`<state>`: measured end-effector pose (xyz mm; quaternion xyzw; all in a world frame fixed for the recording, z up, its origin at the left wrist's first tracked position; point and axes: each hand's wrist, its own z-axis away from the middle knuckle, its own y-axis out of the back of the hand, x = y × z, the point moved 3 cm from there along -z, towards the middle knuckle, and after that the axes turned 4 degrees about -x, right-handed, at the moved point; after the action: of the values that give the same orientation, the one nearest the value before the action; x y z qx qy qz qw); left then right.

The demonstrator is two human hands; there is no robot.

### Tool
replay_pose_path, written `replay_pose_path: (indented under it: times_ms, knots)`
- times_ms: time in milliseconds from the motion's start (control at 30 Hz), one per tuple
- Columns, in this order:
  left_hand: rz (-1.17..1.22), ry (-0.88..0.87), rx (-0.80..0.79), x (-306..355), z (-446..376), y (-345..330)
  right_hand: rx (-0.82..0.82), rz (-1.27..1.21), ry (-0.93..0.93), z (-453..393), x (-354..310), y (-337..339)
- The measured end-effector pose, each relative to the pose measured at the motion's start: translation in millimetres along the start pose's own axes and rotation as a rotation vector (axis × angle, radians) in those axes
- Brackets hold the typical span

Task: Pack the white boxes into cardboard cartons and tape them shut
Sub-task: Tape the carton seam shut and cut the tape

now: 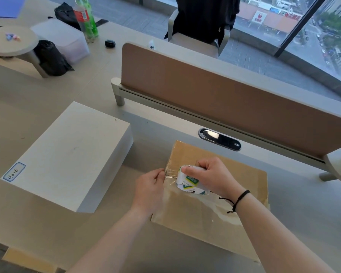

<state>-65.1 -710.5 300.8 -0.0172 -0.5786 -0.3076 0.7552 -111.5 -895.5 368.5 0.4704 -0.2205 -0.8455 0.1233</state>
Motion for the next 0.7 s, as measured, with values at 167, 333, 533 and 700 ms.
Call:
replay_pose_path:
  times_ms: [167, 333, 533, 700]
  knots:
    - [0.140, 0.057, -0.067, 10.5, -2.4, -18.5, 0.012, -0.118, 0.022, 1.0, 5.7, 0.7]
    - [0.048, 0.124, -0.098, 1.3, -16.2, -28.4, 0.010, -0.293, 0.015, 4.8, 18.7, -1.2]
    - [0.030, 0.155, -0.065, -10.0, -15.9, -33.3, 0.019, -0.256, 0.038, 5.8, 17.3, -3.8]
    - [-0.051, 0.126, -0.017, 3.0, -7.6, -32.1, 0.025, -0.178, 0.026, 2.5, 9.9, -5.1]
